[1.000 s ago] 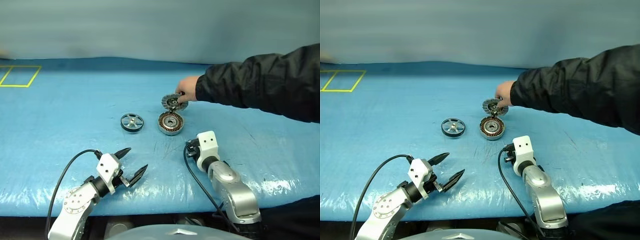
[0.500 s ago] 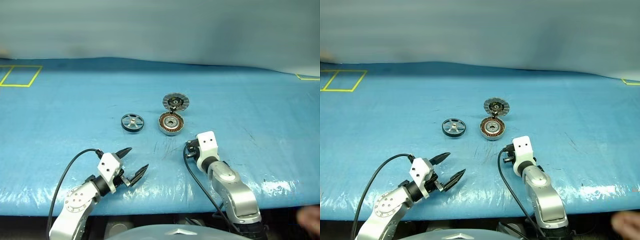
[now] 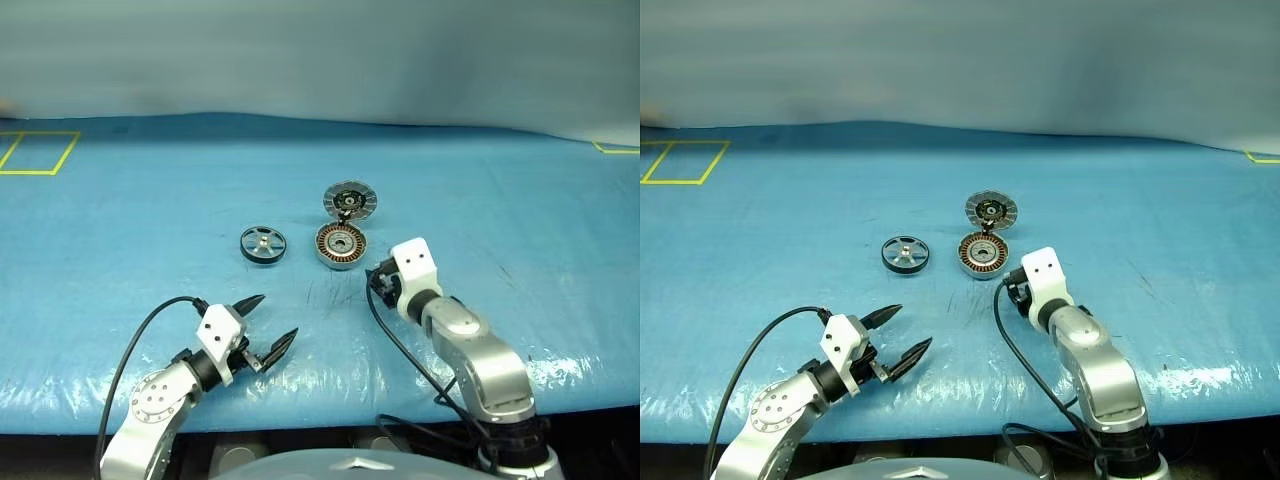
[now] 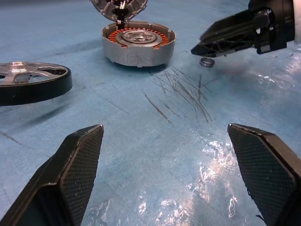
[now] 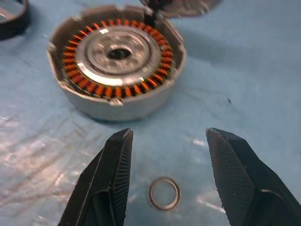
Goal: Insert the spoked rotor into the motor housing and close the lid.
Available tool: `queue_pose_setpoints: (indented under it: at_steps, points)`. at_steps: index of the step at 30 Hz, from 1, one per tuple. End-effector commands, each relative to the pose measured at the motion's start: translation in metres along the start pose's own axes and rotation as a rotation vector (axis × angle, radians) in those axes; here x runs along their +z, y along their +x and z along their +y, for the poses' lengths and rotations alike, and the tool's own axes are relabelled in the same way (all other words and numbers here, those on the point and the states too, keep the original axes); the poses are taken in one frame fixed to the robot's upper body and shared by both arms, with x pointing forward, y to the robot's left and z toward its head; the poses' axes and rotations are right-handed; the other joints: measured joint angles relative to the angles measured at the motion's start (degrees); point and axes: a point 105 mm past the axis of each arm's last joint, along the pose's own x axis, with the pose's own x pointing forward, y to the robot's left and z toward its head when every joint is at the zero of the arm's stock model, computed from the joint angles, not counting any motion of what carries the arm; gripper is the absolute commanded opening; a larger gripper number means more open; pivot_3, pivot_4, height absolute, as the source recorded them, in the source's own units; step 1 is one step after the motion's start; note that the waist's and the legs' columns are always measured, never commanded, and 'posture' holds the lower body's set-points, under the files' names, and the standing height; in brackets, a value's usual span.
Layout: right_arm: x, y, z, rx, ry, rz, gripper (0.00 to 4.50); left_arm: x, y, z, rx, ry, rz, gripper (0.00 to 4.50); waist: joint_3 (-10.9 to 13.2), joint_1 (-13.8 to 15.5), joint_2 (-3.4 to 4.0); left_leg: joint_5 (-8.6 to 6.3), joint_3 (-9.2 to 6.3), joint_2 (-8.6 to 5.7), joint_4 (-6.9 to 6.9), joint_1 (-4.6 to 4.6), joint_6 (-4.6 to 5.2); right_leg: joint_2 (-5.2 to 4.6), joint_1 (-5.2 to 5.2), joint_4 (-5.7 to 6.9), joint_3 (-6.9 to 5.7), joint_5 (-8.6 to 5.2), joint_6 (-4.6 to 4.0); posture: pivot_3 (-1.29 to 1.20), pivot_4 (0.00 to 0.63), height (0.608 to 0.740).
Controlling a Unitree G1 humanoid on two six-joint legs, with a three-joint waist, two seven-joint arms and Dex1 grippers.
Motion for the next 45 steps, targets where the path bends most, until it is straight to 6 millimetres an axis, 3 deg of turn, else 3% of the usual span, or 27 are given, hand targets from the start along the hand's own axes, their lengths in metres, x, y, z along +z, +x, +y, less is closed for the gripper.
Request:
queue_pose_setpoints:
  at_steps: [1,5,8,17,30,42,43,45]
  points:
    - [0.029,-0.002,0.016,0.116,-0.109,0.011,2.60,0.012,0.003,-0.004,-0.017,0.028,-0.051,4.50,0.01,0.09,0.01,0.00,-0.02,0.00,-0.02,0.01,0.00,0.01,0.01,0.00,-0.02,0.00,0.00,0.00,0.150,0.740]
    - [0.050,0.010,0.022,0.177,-0.258,0.036,2.60,0.012,0.005,-0.003,-0.018,0.031,-0.052,4.50,0.02,0.08,0.03,0.00,-0.05,-0.01,-0.06,-0.04,0.01,0.02,-0.01,-0.03,-0.02,0.00,-0.02,0.00,0.150,0.740]
    - [0.056,0.021,0.029,0.233,-0.311,0.058,2.60,0.012,0.005,-0.002,-0.015,0.032,-0.054,4.50,0.02,0.12,0.03,-0.01,-0.05,-0.01,-0.07,-0.06,0.03,0.02,-0.01,-0.04,-0.03,0.01,-0.01,0.00,0.150,0.740]
    - [0.049,0.041,0.039,0.318,-0.406,0.121,2.60,0.011,0.002,-0.004,0.011,0.023,-0.061,4.50,0.05,0.01,0.07,-0.02,-0.05,-0.01,-0.06,-0.08,0.04,0.02,-0.04,-0.03,-0.03,0.13,0.22,0.00,0.150,0.740]
    - [0.052,0.046,0.024,0.290,-0.433,0.133,2.60,0.006,-0.003,-0.005,0.029,0.020,-0.057,4.50,0.07,0.00,0.10,-0.02,-0.04,-0.01,-0.06,-0.09,0.04,0.02,-0.06,-0.03,-0.03,0.12,0.21,0.00,0.150,0.740]
    - [0.012,0.061,0.029,0.367,-0.367,0.332,2.60,0.003,-0.002,-0.004,0.029,0.033,-0.060,4.50,0.06,-0.03,0.09,-0.02,-0.04,-0.01,0.01,0.00,0.04,0.02,0.03,-0.02,-0.03,0.08,0.15,0.00,0.150,0.740]
    - [0.009,0.063,0.031,0.377,-0.362,0.346,2.21,0.003,-0.003,-0.003,0.038,0.041,-0.062,4.50,0.03,-0.11,0.06,-0.02,-0.04,-0.01,0.03,0.03,0.04,0.02,0.07,-0.02,-0.03,0.06,0.11,0.00,0.150,0.740]
    - [0.004,0.066,0.036,0.402,-0.356,0.367,1.96,0.003,-0.003,-0.002,0.048,0.047,-0.062,4.50,-0.06,-0.43,-0.05,-0.02,-0.03,-0.01,0.06,0.19,0.04,0.02,0.20,-0.01,-0.03,0.06,0.09,0.00,0.150,0.740]
